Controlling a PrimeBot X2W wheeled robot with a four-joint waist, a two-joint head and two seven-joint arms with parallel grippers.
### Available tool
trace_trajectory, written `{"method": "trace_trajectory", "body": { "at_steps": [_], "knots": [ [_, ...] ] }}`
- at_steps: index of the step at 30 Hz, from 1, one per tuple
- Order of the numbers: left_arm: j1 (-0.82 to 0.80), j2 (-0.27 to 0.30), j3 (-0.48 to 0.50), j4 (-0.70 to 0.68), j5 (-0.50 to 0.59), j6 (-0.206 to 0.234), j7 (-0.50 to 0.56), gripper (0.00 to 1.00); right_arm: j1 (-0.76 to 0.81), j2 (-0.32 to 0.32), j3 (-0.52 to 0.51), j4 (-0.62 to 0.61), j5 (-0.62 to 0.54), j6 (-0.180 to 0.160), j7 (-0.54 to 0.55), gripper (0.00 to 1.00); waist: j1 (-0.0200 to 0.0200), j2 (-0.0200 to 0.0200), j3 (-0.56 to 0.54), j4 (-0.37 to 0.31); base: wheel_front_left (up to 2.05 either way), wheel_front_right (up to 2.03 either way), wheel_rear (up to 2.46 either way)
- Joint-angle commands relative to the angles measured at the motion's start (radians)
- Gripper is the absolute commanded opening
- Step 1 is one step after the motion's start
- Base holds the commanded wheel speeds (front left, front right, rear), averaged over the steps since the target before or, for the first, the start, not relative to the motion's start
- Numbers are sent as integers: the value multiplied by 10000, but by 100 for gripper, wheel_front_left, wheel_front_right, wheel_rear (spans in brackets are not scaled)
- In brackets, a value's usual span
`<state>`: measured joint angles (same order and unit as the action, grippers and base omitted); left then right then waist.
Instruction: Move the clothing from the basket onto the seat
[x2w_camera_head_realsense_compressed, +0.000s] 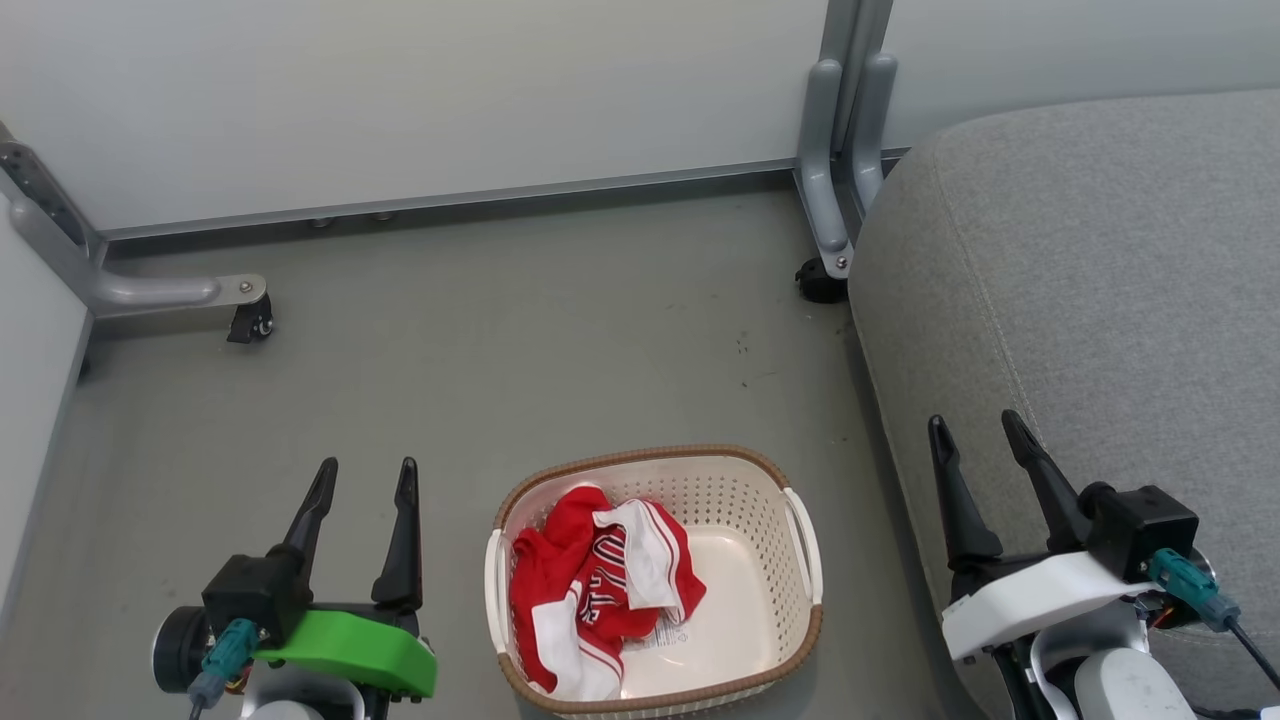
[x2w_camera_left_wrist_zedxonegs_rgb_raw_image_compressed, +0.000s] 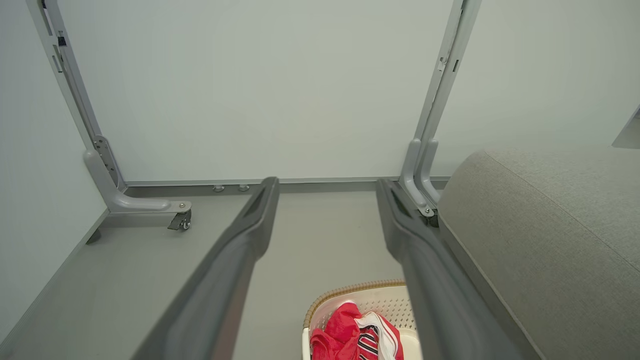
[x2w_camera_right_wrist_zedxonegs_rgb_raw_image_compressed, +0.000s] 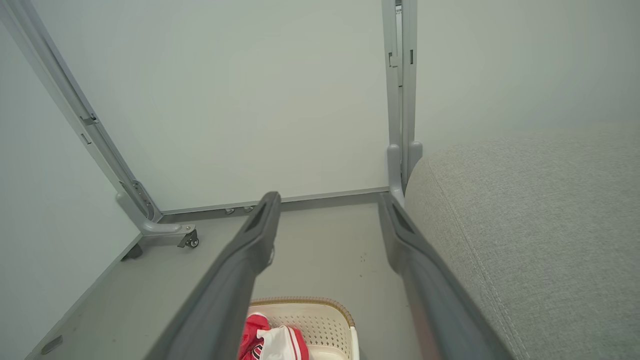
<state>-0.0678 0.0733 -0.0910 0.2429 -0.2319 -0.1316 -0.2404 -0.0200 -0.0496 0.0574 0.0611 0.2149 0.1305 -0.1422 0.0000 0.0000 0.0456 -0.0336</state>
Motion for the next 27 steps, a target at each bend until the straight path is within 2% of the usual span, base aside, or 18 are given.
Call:
{"method": "trace_trajectory", "body": {
  "at_steps": [1, 11, 27],
  "knots": [
    [153, -22, 8, 9, 227, 16, -93, 100, 144, -21, 25, -66, -178, 4, -32, 100, 0, 0, 3, -2, 0, 0, 0],
    [207, -60, -17, 59, 797, 17, -288, 100, 182, -22, 21, -100, -455, 4, -173, 100, 0, 0, 40, 2, 0, 0, 0],
    [120, -91, 97, 149, 676, 17, -255, 100, 102, -20, -57, -42, -153, 4, -114, 100, 0, 0, 138, 66, 0, 0, 0]
  ]
}}
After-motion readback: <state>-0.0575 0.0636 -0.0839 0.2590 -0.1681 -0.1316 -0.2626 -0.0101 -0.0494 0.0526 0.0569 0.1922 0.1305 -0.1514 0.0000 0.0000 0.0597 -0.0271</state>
